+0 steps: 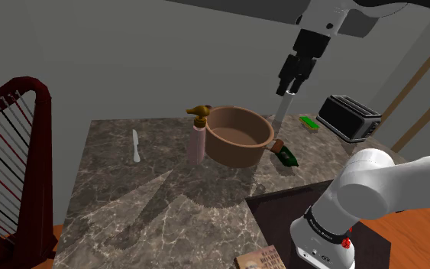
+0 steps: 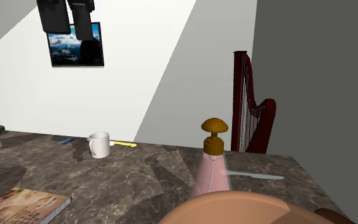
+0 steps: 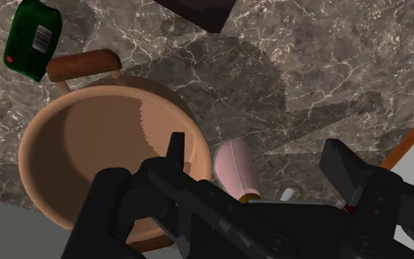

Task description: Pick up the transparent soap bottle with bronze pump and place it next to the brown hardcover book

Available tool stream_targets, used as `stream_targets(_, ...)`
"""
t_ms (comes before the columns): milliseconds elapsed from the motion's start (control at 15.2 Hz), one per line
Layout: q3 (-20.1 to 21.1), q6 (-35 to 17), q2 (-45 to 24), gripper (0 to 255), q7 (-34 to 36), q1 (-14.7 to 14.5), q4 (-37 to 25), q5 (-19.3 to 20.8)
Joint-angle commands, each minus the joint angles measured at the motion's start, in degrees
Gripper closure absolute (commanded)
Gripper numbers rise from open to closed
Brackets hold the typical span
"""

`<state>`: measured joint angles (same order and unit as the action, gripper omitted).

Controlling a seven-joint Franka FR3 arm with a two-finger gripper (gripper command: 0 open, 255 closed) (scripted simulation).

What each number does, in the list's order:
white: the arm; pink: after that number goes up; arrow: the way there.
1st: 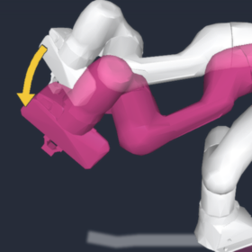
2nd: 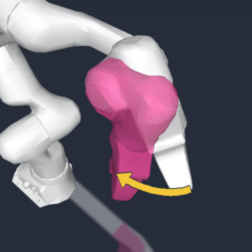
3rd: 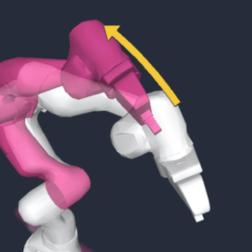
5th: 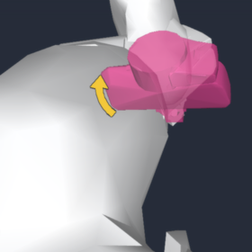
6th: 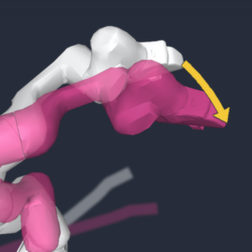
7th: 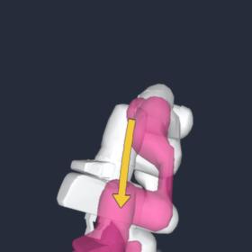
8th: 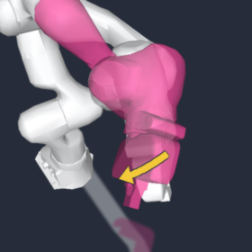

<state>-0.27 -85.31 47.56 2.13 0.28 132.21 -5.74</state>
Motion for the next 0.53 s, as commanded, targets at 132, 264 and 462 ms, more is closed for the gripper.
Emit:
stream_targets(132, 0.2, -3.5, -3.3, 0, -0.8, -0.5, 0.2, -0.4)
stream_targets(264, 0.3, -6.9, -6.8, 0, -1.6, -1.0, 0.0, -0.9)
stream_targets(462, 0.6, -11.7, -12.3, 0, -2.9, -1.8, -0.8, -1.6)
